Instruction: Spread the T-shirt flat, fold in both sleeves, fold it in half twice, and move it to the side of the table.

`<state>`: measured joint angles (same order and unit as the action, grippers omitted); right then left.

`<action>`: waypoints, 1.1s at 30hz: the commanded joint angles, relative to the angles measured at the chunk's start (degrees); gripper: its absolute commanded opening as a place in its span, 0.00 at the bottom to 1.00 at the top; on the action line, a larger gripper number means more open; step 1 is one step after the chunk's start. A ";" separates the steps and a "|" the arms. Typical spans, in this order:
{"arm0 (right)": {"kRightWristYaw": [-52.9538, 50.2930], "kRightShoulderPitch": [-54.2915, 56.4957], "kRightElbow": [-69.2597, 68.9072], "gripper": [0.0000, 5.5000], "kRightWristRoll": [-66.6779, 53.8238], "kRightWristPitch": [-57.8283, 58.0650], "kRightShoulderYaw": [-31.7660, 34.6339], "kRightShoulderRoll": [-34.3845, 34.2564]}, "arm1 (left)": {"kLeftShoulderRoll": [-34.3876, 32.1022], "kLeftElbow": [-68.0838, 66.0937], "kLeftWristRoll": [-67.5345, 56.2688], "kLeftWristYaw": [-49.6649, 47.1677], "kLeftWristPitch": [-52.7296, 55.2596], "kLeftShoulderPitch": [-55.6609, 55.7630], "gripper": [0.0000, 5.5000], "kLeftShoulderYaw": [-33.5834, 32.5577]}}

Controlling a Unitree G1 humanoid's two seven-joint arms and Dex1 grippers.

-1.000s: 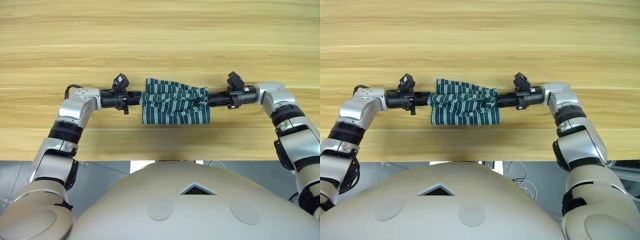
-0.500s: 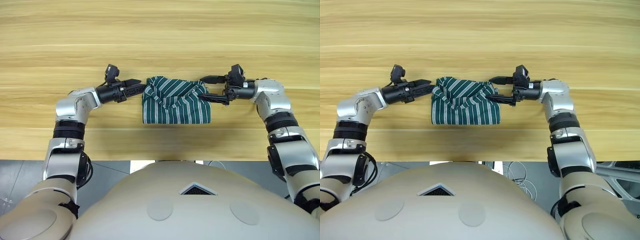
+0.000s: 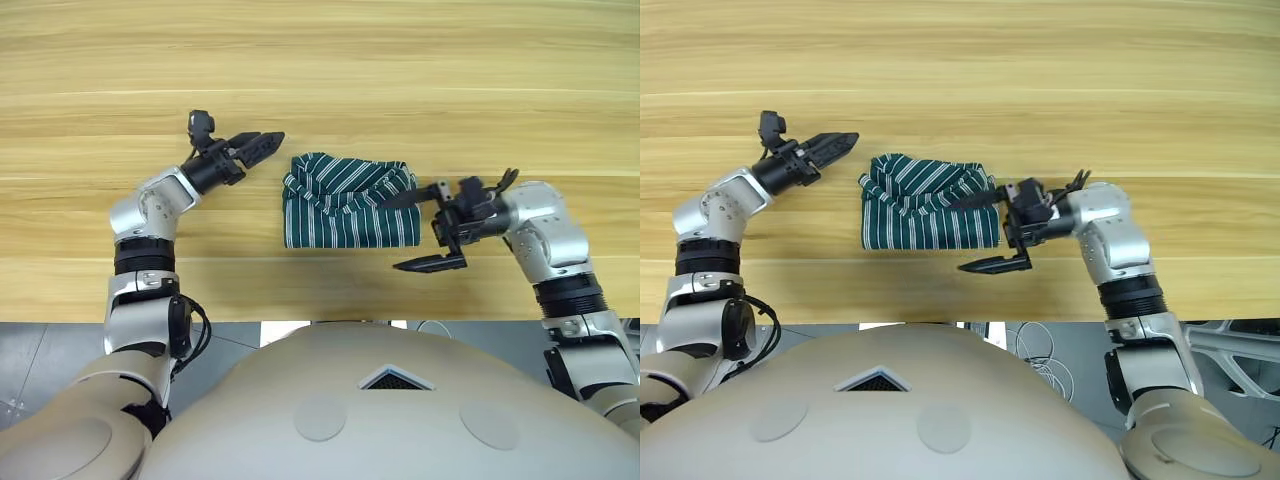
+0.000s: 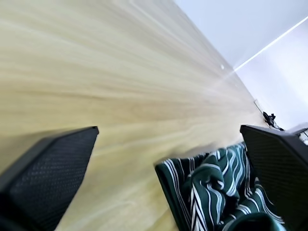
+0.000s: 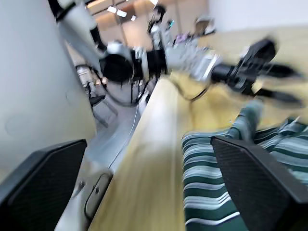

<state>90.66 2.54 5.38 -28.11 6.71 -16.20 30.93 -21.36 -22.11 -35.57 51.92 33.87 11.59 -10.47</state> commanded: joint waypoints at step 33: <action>-25.24 23.65 35.12 0.87 13.23 -0.16 4.93 -19.28 | 6.46 33.37 -9.99 -4.45 -10.51 -18.79 0.98 -4.00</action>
<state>67.10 23.52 38.05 -15.69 9.30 -12.76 12.32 -14.81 11.82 -44.98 46.91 24.08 -7.17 -14.55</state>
